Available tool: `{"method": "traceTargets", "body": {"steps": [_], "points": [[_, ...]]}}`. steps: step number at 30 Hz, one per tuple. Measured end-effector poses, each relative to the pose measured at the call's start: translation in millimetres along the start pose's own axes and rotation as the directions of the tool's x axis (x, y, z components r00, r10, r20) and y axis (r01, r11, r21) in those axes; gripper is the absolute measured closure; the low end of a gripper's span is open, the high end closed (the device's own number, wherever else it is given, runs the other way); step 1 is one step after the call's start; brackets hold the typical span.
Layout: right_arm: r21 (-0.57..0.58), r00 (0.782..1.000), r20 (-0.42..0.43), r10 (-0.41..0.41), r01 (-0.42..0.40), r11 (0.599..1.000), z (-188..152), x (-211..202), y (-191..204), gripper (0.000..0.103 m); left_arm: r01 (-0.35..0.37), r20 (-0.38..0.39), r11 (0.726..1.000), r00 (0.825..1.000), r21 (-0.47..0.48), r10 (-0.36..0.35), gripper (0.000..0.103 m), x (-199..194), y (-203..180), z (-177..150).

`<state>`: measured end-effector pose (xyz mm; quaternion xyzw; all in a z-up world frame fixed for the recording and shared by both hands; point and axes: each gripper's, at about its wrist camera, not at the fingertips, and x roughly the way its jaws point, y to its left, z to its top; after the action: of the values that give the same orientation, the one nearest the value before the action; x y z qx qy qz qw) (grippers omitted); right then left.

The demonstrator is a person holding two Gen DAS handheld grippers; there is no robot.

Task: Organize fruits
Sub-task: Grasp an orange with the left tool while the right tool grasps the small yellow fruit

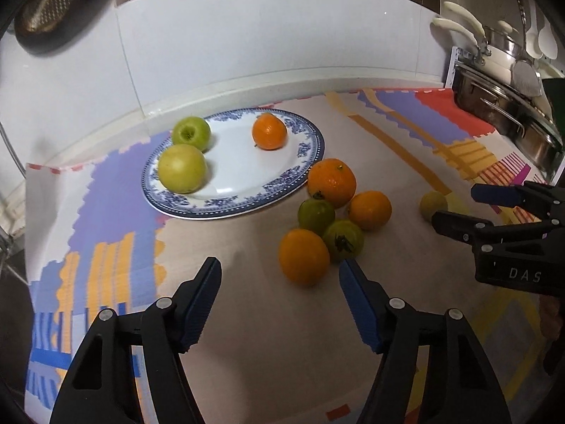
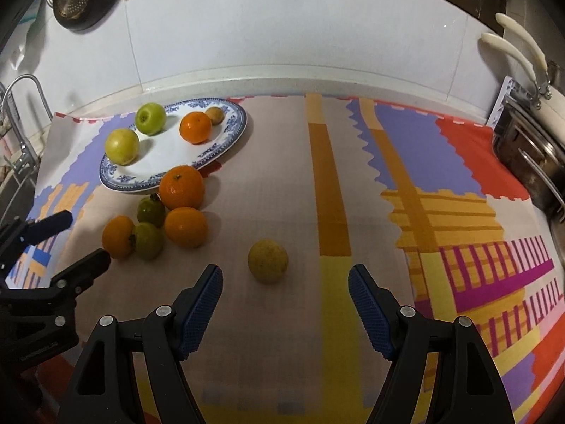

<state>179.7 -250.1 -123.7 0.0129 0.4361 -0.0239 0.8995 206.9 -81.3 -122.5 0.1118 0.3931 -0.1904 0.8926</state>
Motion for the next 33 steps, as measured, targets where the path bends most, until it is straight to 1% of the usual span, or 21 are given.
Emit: {"method": "traceTargets", "body": {"steps": [4, 6, 8, 11, 13, 15, 16, 18, 22, 27, 33], "points": [[0.004, 1.0, -0.008, 0.008, -0.008, 1.0, 2, 6, -1, 0.031, 0.015, -0.011, 1.0, 1.0, 0.0, -0.015, 0.04, 8, 0, 3], [0.005, 1.0, -0.014, 0.011, -0.011, 1.0, 3, 10, -2, 0.036, 0.033, -0.018, 0.999, 0.999, -0.003, -0.033, 0.048, 11, 0, 5], [0.007, 1.0, -0.02, 0.02, -0.02, 1.0, 4, 12, -3, 0.04, 0.043, -0.02, 0.999, 0.999, -0.004, -0.043, 0.049, 13, 0, 6], [0.005, 0.999, -0.02, 0.037, -0.037, 0.999, 6, 15, -4, 0.044, 0.059, -0.025, 0.998, 0.998, -0.004, -0.059, 0.056, 16, -2, 7], [0.003, 0.998, -0.026, 0.05, -0.05, 0.999, 6, 17, -4, 0.05, 0.065, -0.034, 0.998, 0.997, -0.006, -0.065, 0.061, 18, -2, 7], [-0.002, 0.998, -0.035, 0.057, -0.057, 0.998, 7, 20, -3, 0.057, 0.066, -0.039, 0.998, 0.997, -0.006, -0.067, 0.064, 19, -2, 6], [-0.005, 0.997, -0.04, 0.061, -0.061, 0.998, 7, 20, -3, 0.059, 0.067, -0.04, 0.998, 0.997, -0.007, -0.067, 0.065, 19, -2, 6], [-0.01, 0.996, -0.048, 0.069, -0.07, 0.998, 6, 22, -2, 0.064, 0.077, -0.042, 0.997, 0.996, -0.007, -0.078, 0.069, 19, -3, 6], [-0.025, 0.995, -0.051, 0.087, -0.088, 0.996, 5, 23, 0, 0.075, 0.073, -0.041, 0.997, 0.996, -0.004, -0.073, 0.07, 19, -4, 6], [-0.031, 0.995, -0.048, 0.089, -0.09, 0.995, 5, 20, 2, 0.075, 0.063, -0.026, 0.998, 0.998, -0.009, -0.063, 0.07, 13, -3, 7], [-0.031, 0.993, -0.03, 0.118, -0.119, 0.992, 6, 8, 7, 0.075, 0.051, -0.009, 0.998, 0.999, -0.024, -0.052, 0.07, -1, -1, 7]]}}
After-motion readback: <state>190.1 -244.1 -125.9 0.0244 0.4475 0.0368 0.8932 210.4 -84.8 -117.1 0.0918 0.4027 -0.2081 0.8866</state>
